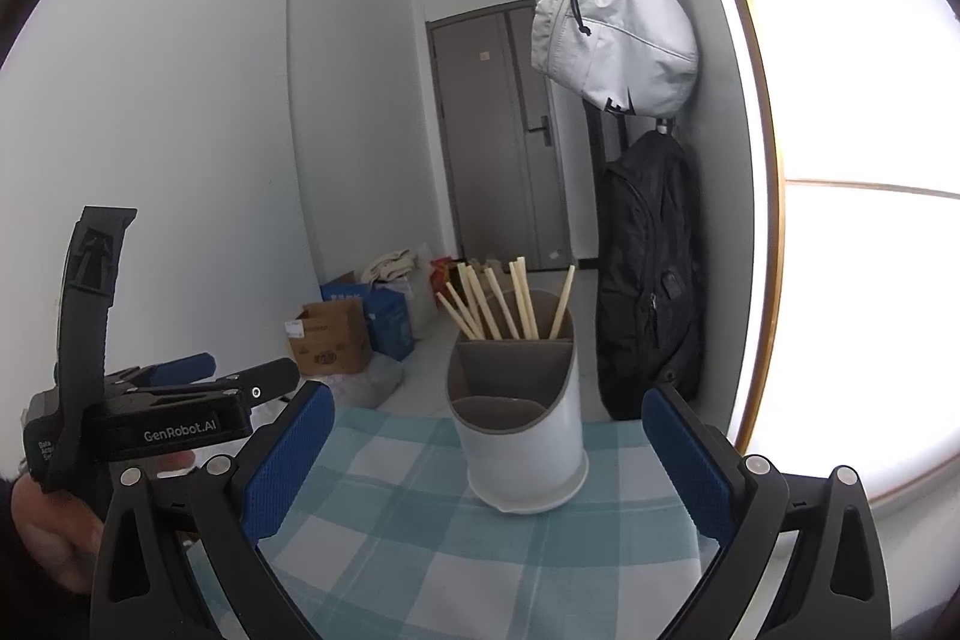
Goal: Organize utensils
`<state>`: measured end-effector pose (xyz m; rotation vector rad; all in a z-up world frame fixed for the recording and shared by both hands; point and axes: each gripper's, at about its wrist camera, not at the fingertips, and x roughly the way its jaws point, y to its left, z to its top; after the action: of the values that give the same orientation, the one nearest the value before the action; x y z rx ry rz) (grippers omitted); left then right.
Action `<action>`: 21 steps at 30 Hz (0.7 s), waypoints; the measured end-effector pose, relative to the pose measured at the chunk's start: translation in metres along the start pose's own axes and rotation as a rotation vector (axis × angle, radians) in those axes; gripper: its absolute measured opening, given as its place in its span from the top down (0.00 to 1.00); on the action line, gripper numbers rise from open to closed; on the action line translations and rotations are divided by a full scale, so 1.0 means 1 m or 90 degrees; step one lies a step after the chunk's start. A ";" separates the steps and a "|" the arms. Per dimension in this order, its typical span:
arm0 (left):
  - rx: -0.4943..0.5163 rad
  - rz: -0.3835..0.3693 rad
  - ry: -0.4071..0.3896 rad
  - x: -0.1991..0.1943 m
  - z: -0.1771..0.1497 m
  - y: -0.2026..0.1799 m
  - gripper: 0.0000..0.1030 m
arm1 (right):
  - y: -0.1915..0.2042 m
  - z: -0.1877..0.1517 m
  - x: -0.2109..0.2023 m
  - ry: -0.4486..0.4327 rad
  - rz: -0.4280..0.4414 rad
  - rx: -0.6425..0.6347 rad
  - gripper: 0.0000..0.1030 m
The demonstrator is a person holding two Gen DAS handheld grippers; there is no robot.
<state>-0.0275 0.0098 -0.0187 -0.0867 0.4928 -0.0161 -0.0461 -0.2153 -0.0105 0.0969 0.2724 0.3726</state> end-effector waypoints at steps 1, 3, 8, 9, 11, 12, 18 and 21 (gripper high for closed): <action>-0.001 -0.002 0.000 0.000 0.000 0.000 0.01 | 0.000 0.000 0.000 0.000 0.000 -0.001 0.00; -0.004 -0.001 -0.001 -0.001 0.000 0.001 0.01 | 0.001 0.000 -0.001 -0.002 0.000 -0.005 0.00; 0.006 -0.011 0.000 -0.001 -0.001 -0.002 0.01 | 0.002 0.000 -0.001 -0.003 -0.002 -0.014 0.00; 0.005 -0.011 0.002 -0.001 0.000 -0.002 0.01 | 0.002 0.000 -0.001 -0.001 -0.003 -0.014 0.00; 0.002 -0.010 0.003 -0.001 0.000 -0.001 0.01 | 0.001 0.000 0.000 0.002 -0.003 -0.012 0.00; 0.002 -0.010 0.005 -0.001 0.000 -0.001 0.01 | 0.001 0.000 0.000 0.003 -0.002 -0.011 0.00; -0.014 -0.012 0.011 -0.002 0.001 0.004 0.01 | 0.003 0.000 0.001 0.004 -0.004 -0.016 0.00; -0.016 -0.009 0.010 -0.002 0.001 0.004 0.01 | 0.003 0.000 0.001 0.004 -0.003 -0.016 0.00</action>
<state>-0.0285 0.0137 -0.0176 -0.1144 0.5088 -0.0238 -0.0463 -0.2117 -0.0101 0.0700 0.2743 0.3711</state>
